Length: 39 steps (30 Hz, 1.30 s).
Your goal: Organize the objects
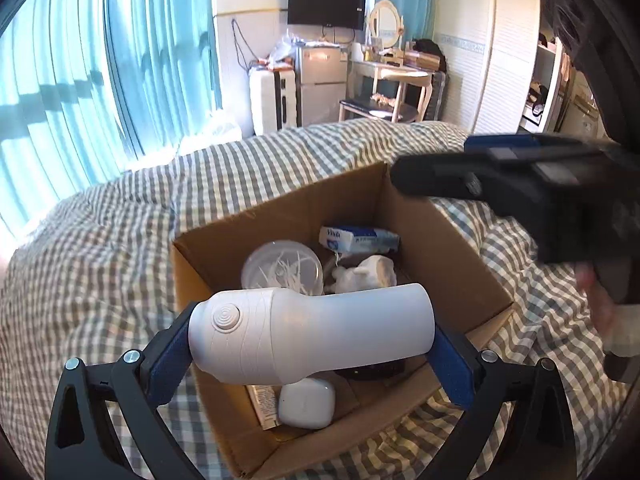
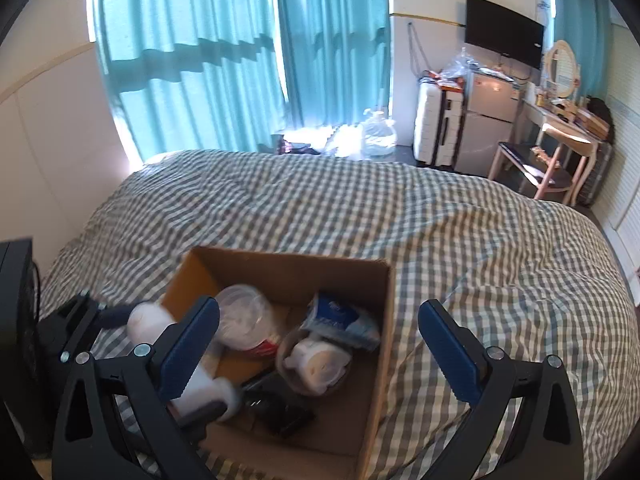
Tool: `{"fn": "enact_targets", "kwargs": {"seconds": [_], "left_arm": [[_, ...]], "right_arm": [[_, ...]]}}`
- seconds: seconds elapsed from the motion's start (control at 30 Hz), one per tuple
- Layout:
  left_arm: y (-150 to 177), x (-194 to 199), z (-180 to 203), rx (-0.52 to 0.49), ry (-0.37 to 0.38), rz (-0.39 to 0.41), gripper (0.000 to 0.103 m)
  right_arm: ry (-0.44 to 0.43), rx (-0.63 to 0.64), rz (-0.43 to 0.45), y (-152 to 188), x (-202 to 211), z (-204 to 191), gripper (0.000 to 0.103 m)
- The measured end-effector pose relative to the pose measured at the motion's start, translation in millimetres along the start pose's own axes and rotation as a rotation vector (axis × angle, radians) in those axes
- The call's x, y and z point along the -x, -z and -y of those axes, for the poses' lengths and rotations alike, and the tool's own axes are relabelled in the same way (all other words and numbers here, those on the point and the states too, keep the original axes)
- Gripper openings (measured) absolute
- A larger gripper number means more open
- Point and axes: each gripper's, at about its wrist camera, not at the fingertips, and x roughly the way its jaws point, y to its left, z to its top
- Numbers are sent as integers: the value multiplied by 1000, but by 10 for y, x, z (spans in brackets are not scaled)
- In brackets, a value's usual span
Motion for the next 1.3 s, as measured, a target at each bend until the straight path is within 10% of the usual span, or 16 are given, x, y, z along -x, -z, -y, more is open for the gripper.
{"fn": "enact_targets", "kwargs": {"seconds": [0.37,0.67,1.3], "left_arm": [[27,-23,-46,16,29,20,103],[57,19,86,-58,56,99,103],[-126,703,-39,58,-145,163,103]], "right_arm": [[-186,53,-99,238,-63,-148,100],[-150,60,-163,338,-432,-162,100],[-29,-34,126,110,652,-96,100]]}}
